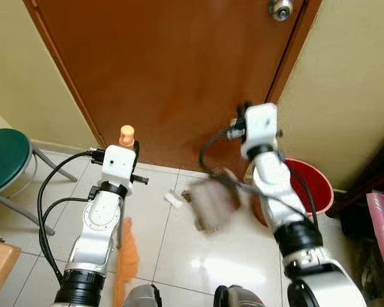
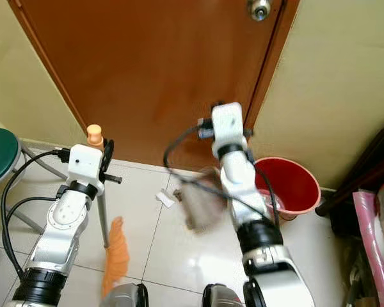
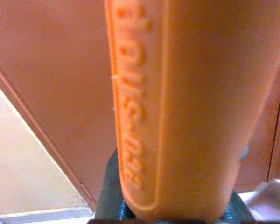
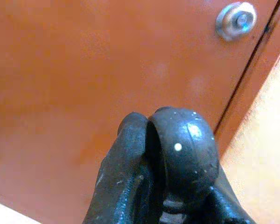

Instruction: Sweep floor

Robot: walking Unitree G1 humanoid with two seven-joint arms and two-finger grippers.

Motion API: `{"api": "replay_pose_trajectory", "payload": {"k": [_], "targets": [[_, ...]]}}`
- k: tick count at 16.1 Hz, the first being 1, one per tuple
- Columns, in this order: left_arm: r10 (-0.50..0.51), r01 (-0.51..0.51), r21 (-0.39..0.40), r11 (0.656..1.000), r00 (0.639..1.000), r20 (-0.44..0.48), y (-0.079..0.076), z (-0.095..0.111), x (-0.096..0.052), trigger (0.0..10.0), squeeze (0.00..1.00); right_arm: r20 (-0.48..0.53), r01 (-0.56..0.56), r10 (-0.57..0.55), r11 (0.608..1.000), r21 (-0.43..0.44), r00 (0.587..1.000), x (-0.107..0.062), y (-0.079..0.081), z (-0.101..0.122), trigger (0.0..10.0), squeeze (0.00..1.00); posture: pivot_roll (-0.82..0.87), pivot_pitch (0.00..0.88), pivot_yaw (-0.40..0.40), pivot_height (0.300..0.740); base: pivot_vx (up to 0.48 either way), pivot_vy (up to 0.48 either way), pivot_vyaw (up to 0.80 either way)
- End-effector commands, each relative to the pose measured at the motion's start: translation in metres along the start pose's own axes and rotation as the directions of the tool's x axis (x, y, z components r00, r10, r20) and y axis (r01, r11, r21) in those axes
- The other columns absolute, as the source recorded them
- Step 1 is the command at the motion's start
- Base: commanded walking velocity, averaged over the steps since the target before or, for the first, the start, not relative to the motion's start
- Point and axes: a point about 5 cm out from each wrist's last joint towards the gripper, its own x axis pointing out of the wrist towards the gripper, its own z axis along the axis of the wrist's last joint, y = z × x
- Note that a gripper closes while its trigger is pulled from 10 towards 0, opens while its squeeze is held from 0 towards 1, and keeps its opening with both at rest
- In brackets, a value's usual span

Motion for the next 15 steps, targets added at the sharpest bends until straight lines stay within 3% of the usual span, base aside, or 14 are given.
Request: {"api": "replay_pose_trajectory", "payload": {"k": [1,4,8,11,12,14,15], "targets": [[-0.015,0.016,-0.013,1.0,0.999,0.043,-0.006,0.005,0.002,10.0,0.0,0.053,-0.032,0.034,0.998,-0.047,0.998,-0.002,0.012,0.003,10.0,0.0,0.08,0.089,-0.014,0.74,0.0,0.0,0.0],[-0.037,0.038,-0.006,0.999,0.998,0.047,-0.01,0.006,0.003,10.0,0.0,0.052,-0.065,0.076,0.98,-0.187,0.996,-0.01,0.034,-0.009,10.0,0.0,0.08,0.092,-0.006,0.74,0.0,0.0,0.0],[-0.036,0.036,0.001,0.999,0.998,0.055,-0.005,0.007,-0.002,10.0,0.0,0.071,-0.072,0.096,0.954,-0.291,0.993,-0.014,0.046,-0.012,10.0,0.0,0.1,0.11,-0.005,0.74,0.0,0.0,0.0],[-0.006,0.008,-0.035,0.999,0.998,0.058,-0.004,0.004,-0.022,10.0,0.0,0.107,-0.057,0.095,0.949,-0.31,0.99,-0.025,0.052,-0.013,10.0,0.0,0.12,0.136,0.009,0.74,0.0,0.0,0.0],[0.03,-0.026,-0.091,0.996,0.998,0.047,-0.01,0.001,-0.03,10.0,0.0,0.119,-0.041,0.083,0.947,-0.319,0.989,-0.029,0.054,-0.015,10.0,0.0,0.12,0.151,0.017,0.74,0.0,0.0,0.0],[0.01,-0.003,-0.134,0.991,0.999,0.047,-0.024,0.003,-0.034,10.0,0.0,0.119,-0.036,0.081,0.942,-0.334,0.99,-0.035,0.056,-0.018,10.0,0.0,0.13,0.179,0.024,0.74,0.0,0.0,0.0],[-0.006,0.016,-0.17,0.985,0.998,0.057,-0.037,0.006,-0.028,10.0,0.0,0.105,-0.047,0.089,0.935,-0.351,0.991,-0.037,0.06,-0.023,10.0,0.0,0.13,0.196,0.026,0.74,0.0,0.0,0.0]]}}
